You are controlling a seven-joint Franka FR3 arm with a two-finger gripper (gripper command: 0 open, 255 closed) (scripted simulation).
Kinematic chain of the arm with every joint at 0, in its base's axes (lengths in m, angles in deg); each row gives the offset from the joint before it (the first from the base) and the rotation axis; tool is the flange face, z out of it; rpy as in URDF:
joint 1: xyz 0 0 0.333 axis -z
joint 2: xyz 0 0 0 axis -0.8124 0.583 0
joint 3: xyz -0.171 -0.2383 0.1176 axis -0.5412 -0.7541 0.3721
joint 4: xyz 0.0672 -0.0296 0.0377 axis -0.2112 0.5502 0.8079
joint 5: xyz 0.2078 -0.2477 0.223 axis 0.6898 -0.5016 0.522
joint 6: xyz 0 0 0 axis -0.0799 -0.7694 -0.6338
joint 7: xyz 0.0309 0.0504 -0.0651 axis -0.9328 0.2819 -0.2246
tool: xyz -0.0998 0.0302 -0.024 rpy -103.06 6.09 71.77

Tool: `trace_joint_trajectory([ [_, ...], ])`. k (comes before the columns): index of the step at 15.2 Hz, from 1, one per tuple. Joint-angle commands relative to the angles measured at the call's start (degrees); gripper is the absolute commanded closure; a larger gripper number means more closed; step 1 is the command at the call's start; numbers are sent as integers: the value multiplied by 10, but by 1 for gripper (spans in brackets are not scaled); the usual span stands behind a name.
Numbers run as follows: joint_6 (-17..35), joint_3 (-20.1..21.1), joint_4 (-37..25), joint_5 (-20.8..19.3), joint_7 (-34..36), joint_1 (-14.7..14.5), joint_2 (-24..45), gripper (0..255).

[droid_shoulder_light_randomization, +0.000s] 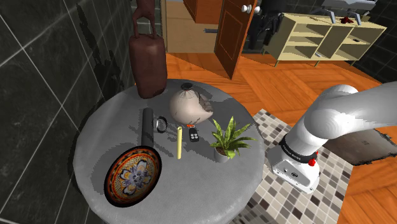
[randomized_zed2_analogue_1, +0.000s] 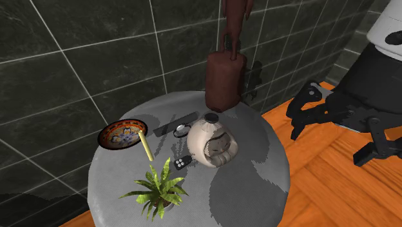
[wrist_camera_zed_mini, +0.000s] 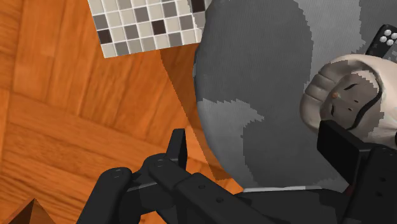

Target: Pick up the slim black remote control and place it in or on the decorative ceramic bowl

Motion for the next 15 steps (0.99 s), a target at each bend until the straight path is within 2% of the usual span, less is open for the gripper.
trace_joint_trajectory([
  [1, 0, 0, 0, 0, 0, 0, 0, 0],
  [8, 69, 95, 56, 69, 131, -18, 1, 0],
  [15, 153, 198, 69, 128, 260, -31, 56, 0],
])
